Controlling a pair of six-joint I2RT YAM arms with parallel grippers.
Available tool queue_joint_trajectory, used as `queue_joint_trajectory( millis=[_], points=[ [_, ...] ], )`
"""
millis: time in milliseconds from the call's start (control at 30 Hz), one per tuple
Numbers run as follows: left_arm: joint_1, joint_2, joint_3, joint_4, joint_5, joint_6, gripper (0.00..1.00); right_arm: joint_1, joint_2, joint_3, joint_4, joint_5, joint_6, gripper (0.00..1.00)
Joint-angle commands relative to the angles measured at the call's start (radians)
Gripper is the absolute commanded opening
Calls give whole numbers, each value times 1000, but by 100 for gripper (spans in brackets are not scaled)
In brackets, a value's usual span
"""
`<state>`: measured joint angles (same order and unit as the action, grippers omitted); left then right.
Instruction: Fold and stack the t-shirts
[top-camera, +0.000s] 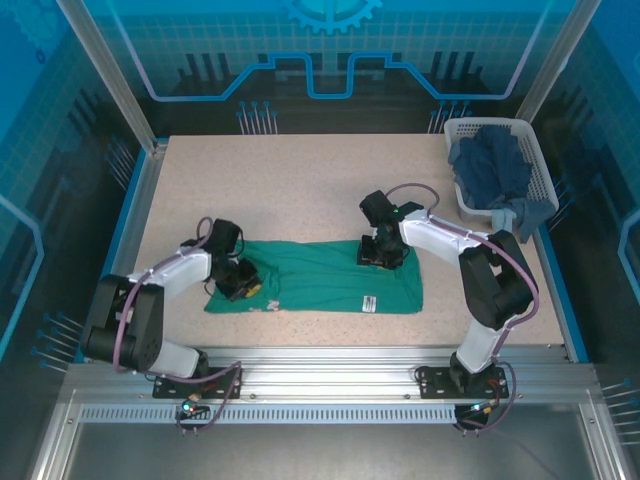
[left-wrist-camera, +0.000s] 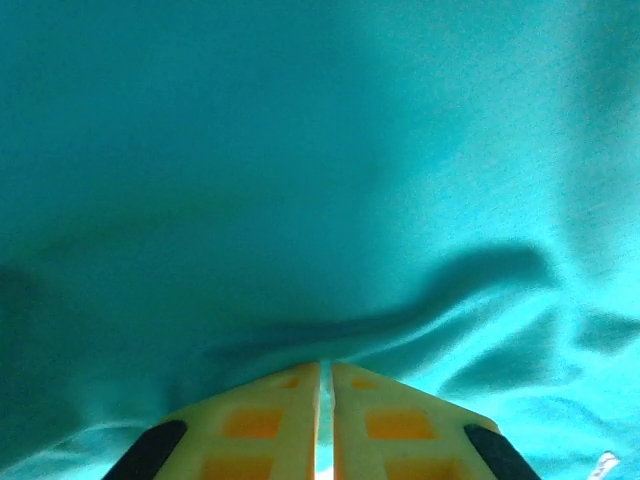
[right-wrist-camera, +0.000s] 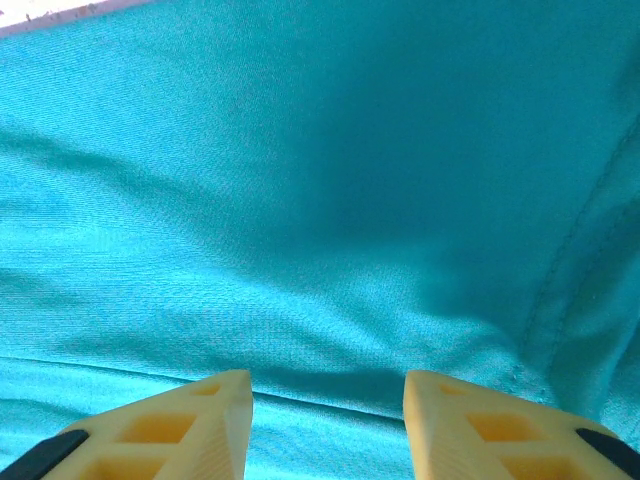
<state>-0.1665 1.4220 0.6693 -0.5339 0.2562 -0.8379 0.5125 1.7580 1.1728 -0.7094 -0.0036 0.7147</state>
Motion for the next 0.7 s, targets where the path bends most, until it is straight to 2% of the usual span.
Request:
queue_joint_trajectory(
  millis=[0, 167, 400, 467, 667],
  points=[
    [-3, -58, -72, 1, 21, -13, 13, 13, 17, 12, -16, 7, 12, 44],
    [-2, -90, -43, -18, 7, -35, 13, 13, 23, 25, -28, 16, 5, 44],
    [11, -183, 123, -117, -109, -112, 29, -9, -17, -11, -14, 33, 17, 44],
    [37, -149, 148, -92, -107, -131, 29, -31, -21, -26, 2, 11, 19, 44],
    [125, 96, 271, -7, -84, -112, 17, -76, 5, -27, -5, -2, -3, 44]
  ],
)
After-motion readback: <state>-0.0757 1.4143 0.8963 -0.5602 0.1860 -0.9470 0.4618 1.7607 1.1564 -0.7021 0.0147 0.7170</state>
